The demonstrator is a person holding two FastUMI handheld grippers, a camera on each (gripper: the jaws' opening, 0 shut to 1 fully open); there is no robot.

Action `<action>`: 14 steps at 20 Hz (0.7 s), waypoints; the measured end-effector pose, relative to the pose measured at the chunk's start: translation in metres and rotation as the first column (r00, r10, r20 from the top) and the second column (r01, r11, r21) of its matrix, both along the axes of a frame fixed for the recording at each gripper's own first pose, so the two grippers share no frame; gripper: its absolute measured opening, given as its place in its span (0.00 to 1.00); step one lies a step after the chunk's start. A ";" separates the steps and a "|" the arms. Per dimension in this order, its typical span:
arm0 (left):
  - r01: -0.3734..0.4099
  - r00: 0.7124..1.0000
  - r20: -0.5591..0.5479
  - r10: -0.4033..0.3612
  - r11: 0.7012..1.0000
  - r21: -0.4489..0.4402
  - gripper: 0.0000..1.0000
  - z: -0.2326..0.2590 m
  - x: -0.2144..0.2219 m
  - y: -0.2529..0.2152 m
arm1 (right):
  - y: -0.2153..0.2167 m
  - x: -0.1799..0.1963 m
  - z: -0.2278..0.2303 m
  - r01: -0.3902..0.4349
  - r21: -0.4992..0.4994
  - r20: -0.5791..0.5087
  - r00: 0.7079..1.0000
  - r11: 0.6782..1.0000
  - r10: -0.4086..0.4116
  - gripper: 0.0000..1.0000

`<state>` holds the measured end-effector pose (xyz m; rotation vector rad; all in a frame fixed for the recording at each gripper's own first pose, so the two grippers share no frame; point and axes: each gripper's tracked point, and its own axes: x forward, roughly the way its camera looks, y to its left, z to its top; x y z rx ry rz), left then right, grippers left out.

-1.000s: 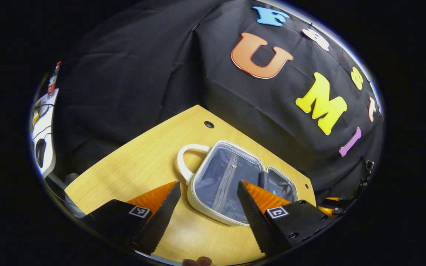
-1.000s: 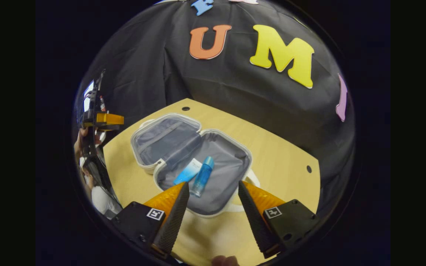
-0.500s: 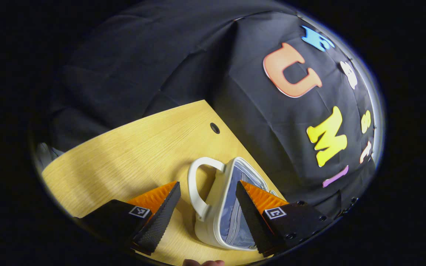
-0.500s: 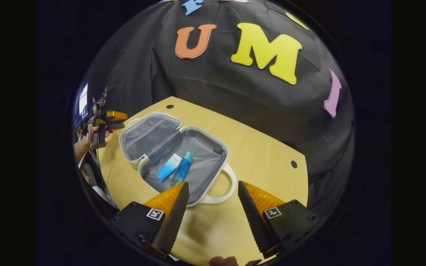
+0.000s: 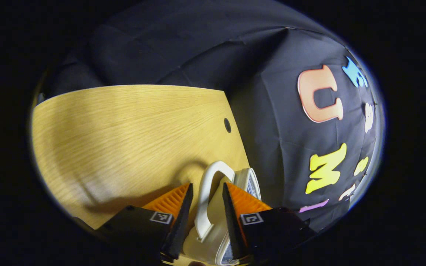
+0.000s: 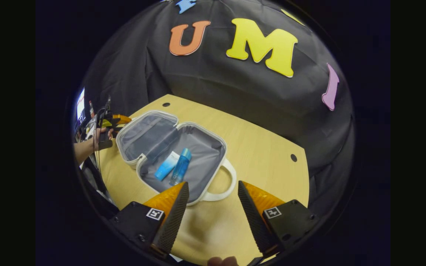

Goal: First open the suitcase, pack the skin care products into it, and then close the suitcase.

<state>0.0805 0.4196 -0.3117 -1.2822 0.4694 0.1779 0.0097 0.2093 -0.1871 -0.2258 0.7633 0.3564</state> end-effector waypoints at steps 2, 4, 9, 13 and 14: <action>-0.025 1.000 -0.002 0.025 1.000 -0.015 0.31 0.001 0.000 0.001 | 0.001 0.001 0.001 0.004 0.013 0.006 1.000 1.000 -0.004 0.78; -0.018 1.000 0.000 0.018 1.000 -0.023 0.18 0.008 -0.001 -0.002 | -0.001 0.002 0.004 0.010 0.025 0.015 1.000 1.000 -0.011 0.78; -0.007 0.996 0.088 0.002 0.999 0.052 0.11 0.076 0.005 -0.011 | -0.008 0.003 0.011 0.043 0.071 0.045 0.998 0.997 -0.047 0.80; 0.056 0.980 0.178 -0.091 0.980 0.191 0.08 0.158 0.008 -0.044 | -0.020 0.002 0.027 0.073 0.124 0.097 0.992 0.990 -0.086 0.80; 0.076 0.973 0.198 -0.122 0.971 0.226 0.08 0.180 0.010 -0.061 | -0.024 0.001 0.032 0.083 0.138 0.114 0.989 0.987 -0.099 0.80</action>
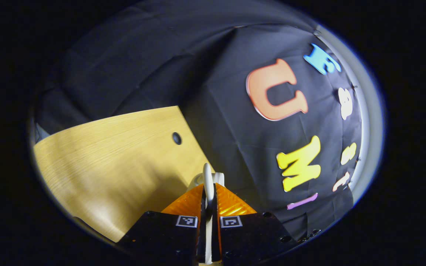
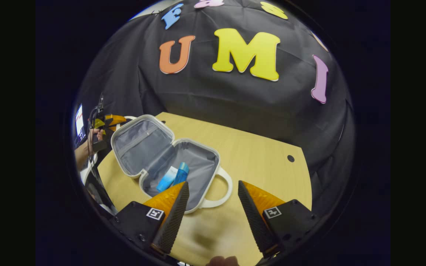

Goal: First open the suitcase, pack the skin care products into it, and then close the suitcase.

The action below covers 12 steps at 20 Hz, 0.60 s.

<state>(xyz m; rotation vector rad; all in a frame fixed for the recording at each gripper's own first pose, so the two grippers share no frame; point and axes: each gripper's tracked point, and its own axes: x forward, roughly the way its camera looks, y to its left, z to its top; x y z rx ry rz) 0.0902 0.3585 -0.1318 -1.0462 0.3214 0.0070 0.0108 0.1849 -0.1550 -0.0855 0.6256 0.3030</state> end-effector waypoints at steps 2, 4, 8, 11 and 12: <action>0.066 0.996 0.047 -0.070 0.994 0.085 0.08 0.042 0.003 -0.041 | -0.013 -0.005 0.007 0.029 0.024 0.024 0.999 0.999 -0.030 0.80; 0.126 0.988 0.071 -0.139 0.978 0.165 0.08 0.071 0.002 -0.086 | -0.023 -0.013 0.009 0.054 0.051 0.031 0.998 0.997 -0.056 0.78; 0.212 0.969 0.054 -0.240 0.927 0.310 0.09 0.089 0.004 -0.183 | -0.059 -0.019 0.016 0.097 0.044 0.075 0.992 0.994 -0.100 0.79; 0.278 0.950 0.018 -0.313 0.868 0.412 0.09 0.081 0.007 -0.256 | -0.100 -0.023 0.020 0.142 0.035 0.092 0.985 0.989 -0.145 0.80; 0.304 0.941 0.001 -0.338 0.847 0.436 0.09 0.075 0.009 -0.279 | -0.113 -0.024 0.021 0.161 0.034 0.095 0.982 0.986 -0.163 0.80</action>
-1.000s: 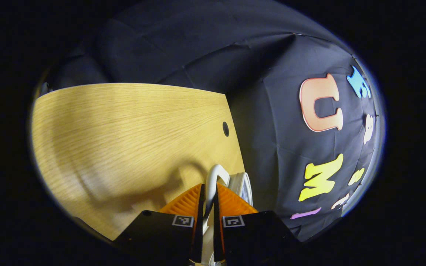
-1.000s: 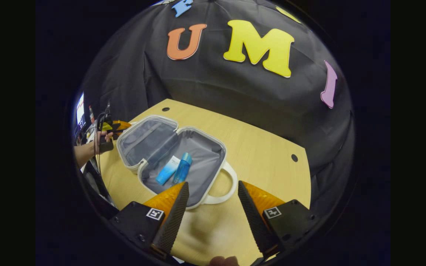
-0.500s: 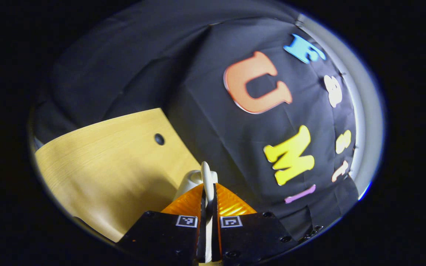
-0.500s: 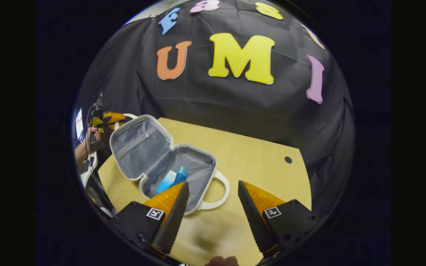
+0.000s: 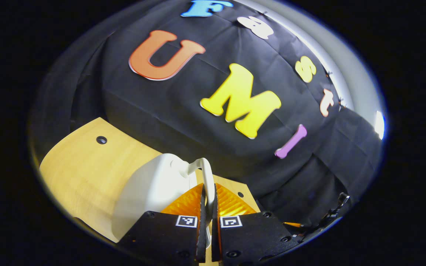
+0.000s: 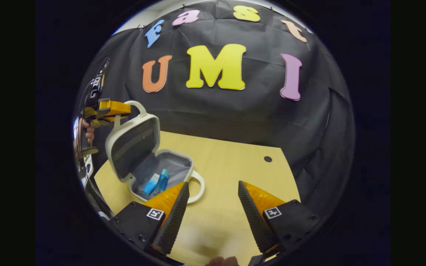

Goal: First open the suitcase, pack the skin care products into it, and then close the suitcase.

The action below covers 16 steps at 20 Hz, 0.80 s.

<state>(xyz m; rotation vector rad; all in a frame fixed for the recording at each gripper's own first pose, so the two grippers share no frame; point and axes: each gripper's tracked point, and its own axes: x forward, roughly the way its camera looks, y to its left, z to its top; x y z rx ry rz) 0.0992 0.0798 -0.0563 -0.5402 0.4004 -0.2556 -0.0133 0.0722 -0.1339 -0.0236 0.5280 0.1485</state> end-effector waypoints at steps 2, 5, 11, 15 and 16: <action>0.037 0.999 -0.027 -0.035 0.997 0.065 0.09 -0.022 0.010 -0.035 | -0.028 -0.006 0.000 0.040 -0.007 0.001 0.999 0.999 -0.040 0.80; 0.103 0.994 -0.060 -0.096 0.985 0.137 0.09 -0.057 0.010 -0.076 | -0.068 -0.015 -0.005 0.106 -0.014 -0.010 0.994 0.994 -0.107 0.79; 0.243 0.961 -0.196 -0.198 0.938 0.247 0.09 -0.137 0.003 -0.140 | -0.124 -0.023 -0.017 0.174 -0.039 -0.047 0.983 0.984 -0.176 0.79; 0.287 0.944 -0.268 -0.193 0.882 0.375 0.09 -0.184 -0.001 -0.159 | -0.143 -0.018 -0.019 0.199 -0.030 -0.051 0.978 0.980 -0.200 0.78; 0.294 0.941 -0.281 -0.189 0.867 0.402 0.08 -0.193 -0.003 -0.162 | -0.146 -0.018 -0.020 0.200 -0.024 -0.054 0.978 0.980 -0.201 0.78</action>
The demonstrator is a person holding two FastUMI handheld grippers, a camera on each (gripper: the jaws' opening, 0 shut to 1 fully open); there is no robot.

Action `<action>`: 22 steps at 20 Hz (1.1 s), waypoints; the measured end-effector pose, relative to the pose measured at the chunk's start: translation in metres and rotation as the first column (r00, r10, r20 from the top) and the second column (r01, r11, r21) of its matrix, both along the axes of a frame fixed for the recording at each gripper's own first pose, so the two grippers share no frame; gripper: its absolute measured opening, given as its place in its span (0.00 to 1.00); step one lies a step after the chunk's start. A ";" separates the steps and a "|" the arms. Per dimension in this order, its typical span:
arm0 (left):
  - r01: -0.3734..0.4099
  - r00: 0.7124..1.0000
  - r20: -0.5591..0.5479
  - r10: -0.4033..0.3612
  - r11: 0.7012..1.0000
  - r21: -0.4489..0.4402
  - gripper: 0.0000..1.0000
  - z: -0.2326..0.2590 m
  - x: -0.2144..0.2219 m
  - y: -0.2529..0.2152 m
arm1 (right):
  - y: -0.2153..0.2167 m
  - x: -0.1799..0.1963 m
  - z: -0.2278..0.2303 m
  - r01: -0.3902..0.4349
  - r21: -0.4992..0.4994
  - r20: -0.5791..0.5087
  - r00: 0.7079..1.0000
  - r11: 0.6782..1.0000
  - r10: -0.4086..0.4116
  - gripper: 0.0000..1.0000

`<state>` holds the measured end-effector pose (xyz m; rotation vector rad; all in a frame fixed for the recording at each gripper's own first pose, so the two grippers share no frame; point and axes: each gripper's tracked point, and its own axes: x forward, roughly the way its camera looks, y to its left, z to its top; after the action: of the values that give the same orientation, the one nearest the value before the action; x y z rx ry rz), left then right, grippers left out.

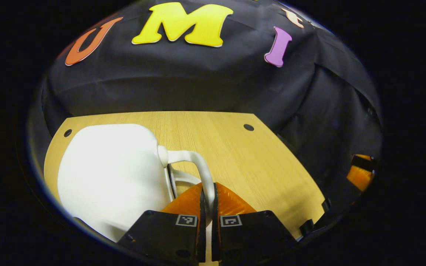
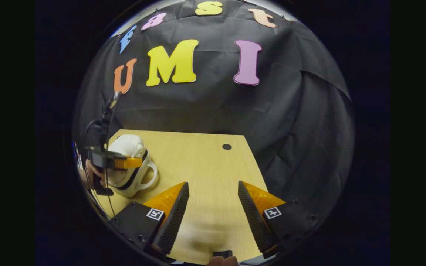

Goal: First open the suitcase, pack the skin care products into it, and then close the suitcase.

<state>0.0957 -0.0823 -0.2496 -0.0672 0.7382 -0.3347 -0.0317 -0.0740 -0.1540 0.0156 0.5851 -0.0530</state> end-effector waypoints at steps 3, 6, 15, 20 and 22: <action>-0.002 1.000 -0.011 0.003 0.995 0.095 0.09 -0.017 -0.001 -0.004 | 0.000 0.001 -0.006 -0.008 0.013 -0.008 1.000 1.000 0.008 0.80; -0.010 1.000 -0.008 0.010 0.997 0.077 0.17 -0.020 -0.001 -0.012 | -0.002 0.001 -0.008 -0.016 0.021 -0.009 1.000 1.000 0.016 0.79; -0.114 0.967 0.231 0.111 0.993 -0.001 1.00 0.104 -0.001 -0.003 | 0.036 0.045 0.029 -0.116 0.042 0.064 0.992 0.992 0.113 0.78; -0.232 0.835 0.505 0.220 0.972 -0.041 1.00 0.230 0.006 0.038 | 0.086 0.090 0.104 -0.179 0.021 0.257 0.952 0.984 0.167 0.79; -0.297 0.774 0.570 0.276 0.953 -0.058 0.99 0.267 0.005 0.063 | 0.102 0.105 0.132 -0.172 0.032 0.327 0.933 0.984 0.153 0.80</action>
<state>0.1009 -0.0192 0.0177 -0.0405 0.1208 -0.0337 0.0736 0.0284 -0.0225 0.0337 0.2568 0.1274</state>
